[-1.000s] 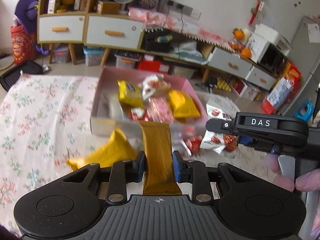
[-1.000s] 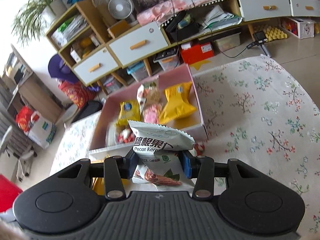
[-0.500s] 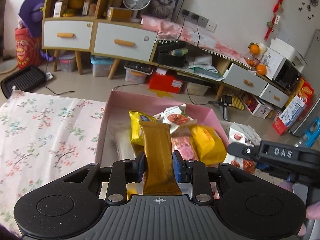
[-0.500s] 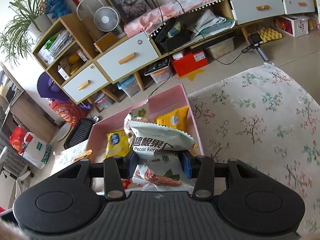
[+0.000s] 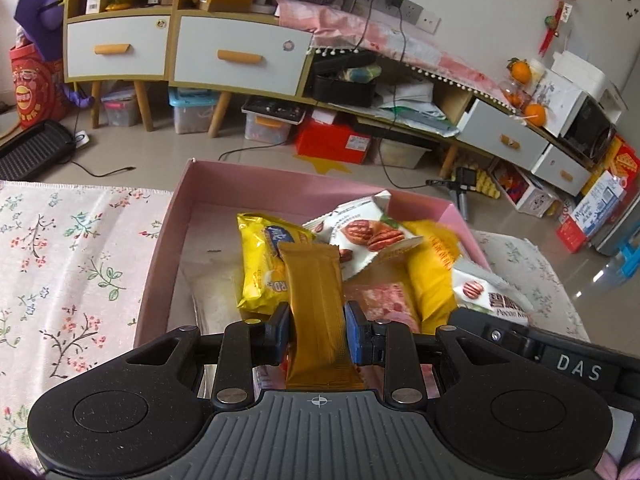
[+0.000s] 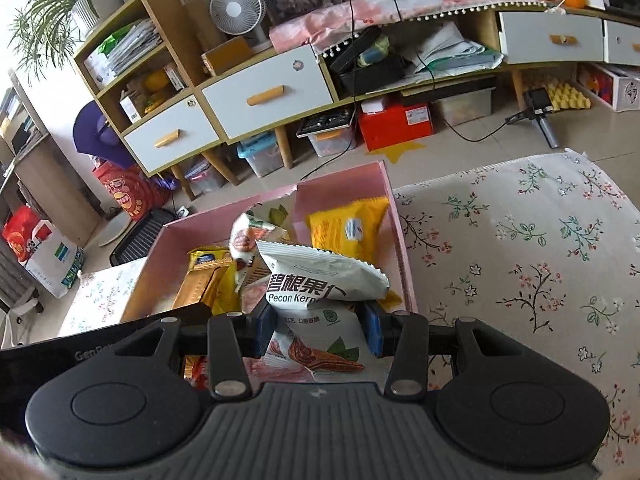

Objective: Organize snacks
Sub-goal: 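Carry both snacks into the pink box and open both tools, then move both tools back over the remaining snacks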

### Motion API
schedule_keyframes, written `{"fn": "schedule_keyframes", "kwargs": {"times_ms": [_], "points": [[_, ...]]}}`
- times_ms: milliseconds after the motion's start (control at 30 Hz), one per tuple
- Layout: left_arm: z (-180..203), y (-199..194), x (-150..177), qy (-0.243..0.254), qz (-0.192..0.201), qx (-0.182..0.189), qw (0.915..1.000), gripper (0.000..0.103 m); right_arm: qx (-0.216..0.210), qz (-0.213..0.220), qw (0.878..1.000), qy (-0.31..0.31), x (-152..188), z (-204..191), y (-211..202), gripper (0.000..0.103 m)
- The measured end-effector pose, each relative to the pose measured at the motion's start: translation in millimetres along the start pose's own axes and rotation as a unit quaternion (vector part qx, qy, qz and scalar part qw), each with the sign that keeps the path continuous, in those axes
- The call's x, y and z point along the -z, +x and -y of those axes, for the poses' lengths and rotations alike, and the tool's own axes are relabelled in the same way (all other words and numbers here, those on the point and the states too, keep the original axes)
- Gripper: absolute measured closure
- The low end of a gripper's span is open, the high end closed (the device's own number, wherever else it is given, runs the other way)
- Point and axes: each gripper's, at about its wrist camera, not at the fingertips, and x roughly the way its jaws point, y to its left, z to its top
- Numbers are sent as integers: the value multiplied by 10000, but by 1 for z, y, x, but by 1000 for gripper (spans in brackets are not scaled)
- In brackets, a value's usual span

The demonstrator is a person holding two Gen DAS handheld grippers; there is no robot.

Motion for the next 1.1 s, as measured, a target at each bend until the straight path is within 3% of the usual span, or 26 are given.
{"fn": "schedule_keyframes", "kwargs": {"times_ms": [267,333,400,633,933,1100], "points": [[-1,-4,2,90,149,-32,9998,70,-30,22,9997,246,-1,6,0,57],[-1,-10,4,92,165,-22,9998,54,-93,55,9995,294,-3,6,-6,49],[0,-18,7,133,170,-13,9998,46,-144,101,9994,290,-4,5,-13,37],[7,-52,16,507,180,-144,9984,19,-113,241,9995,175,-4,0,-37,16],[6,-96,41,740,67,-326,9967,7,55,163,9998,117,6,-4,-64,5],[1,-116,59,737,-46,-457,9962,5,131,81,9999,11,18,-6,-78,2]]}}
